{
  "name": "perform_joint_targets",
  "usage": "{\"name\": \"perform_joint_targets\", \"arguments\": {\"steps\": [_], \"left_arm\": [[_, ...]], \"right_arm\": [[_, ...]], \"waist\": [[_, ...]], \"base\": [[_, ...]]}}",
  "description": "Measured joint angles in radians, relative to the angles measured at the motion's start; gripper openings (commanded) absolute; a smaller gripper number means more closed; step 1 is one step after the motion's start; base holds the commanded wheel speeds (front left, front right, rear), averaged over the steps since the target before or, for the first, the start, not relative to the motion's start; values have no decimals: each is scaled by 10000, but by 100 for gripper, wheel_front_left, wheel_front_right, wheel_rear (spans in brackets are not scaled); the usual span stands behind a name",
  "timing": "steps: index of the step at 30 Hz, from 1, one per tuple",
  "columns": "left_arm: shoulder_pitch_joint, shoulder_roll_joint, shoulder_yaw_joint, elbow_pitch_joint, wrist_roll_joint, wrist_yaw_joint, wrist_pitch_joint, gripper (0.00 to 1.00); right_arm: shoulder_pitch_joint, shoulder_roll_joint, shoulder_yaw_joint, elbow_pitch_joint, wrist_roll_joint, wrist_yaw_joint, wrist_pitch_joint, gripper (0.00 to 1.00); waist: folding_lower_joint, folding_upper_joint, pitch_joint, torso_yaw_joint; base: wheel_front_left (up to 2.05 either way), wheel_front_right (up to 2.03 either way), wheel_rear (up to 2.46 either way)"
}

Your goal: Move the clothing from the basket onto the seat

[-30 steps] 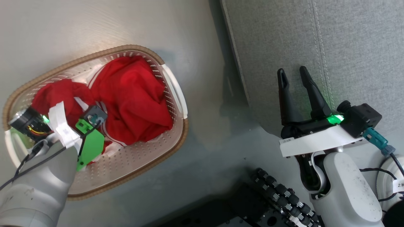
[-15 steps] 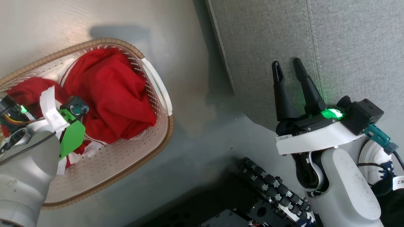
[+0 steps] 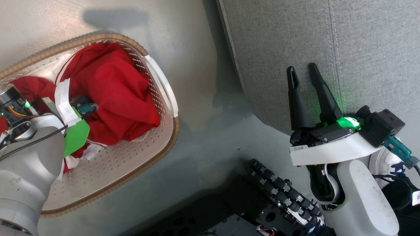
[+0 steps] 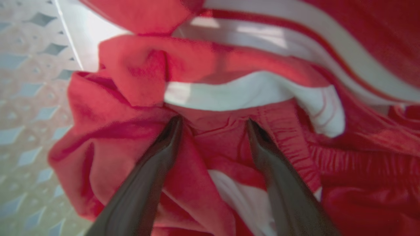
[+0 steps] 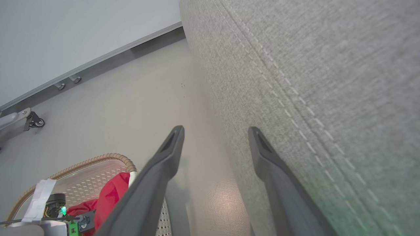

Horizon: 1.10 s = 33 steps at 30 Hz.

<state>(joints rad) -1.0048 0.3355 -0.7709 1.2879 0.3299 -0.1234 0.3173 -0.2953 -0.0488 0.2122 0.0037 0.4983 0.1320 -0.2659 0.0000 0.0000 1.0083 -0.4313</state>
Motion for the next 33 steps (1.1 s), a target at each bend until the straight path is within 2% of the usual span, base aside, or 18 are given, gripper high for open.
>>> {"name": "perform_joint_targets", "arguments": {"steps": [2, 3, 4, 5, 6, 13, 21, 26, 29, 33], "left_arm": [[-16, 10, -44, -8, -115, -13, 217, 100], [-14, 8, -52, -15, -245, -33, 337, 93], [25, -12, -94, -21, -414, -35, 454, 53], [50, -42, -188, -33, -635, -35, 589, 32], [69, -61, -276, -33, -790, -35, 696, 0], [102, -84, -1321, -35, -2142, -36, 1012, 0], [11, 290, -2357, -4, -3413, -44, 514, 0], [15, 334, -2761, 12, -4151, -54, 337, 0], [15, 247, -2899, -17, -4596, -54, 105, 0], [225, -167, -2991, -104, -5118, -54, -347, 0]], "right_arm": [[24, 4, -23, -40, 0, 0, 0, 100], [35, 4, -35, -65, 0, 0, 0, 100], [40, 4, -40, -79, 0, 0, 0, 100], [43, 6, -42, -84, 0, 0, 0, 100], [44, 6, -44, -88, -4, 0, 0, 100], [41, -2, -46, -96, -79, -2, -4, 100], [-210, 2, 94, 100, -140, -4, 2, 100], [-541, -10, 178, 226, -249, -4, 15, 100], [-604, -8, 138, 265, -485, -4, 15, 100], [-574, -10, -38, 372, -863, -4, 15, 100]], "waist": [[0, 0, 36, 2], [0, 0, 54, 6], [0, 0, 67, 7], [0, 0, 74, 5], [0, 0, 78, 6], [0, 0, 129, 35], [0, 0, -67, -77], [0, 0, -411, -184], [0, 0, -713, -225], [0, 0, -1241, -160]], "base": [[0, 0, 0], [0, 0, 0], [0, 0, 0], [0, 0, 0], [0, 0, 0], [0, 0, 0], [0, 0, 0], [0, 0, 0], [0, 0, 0], [0, 0, 0]]}}
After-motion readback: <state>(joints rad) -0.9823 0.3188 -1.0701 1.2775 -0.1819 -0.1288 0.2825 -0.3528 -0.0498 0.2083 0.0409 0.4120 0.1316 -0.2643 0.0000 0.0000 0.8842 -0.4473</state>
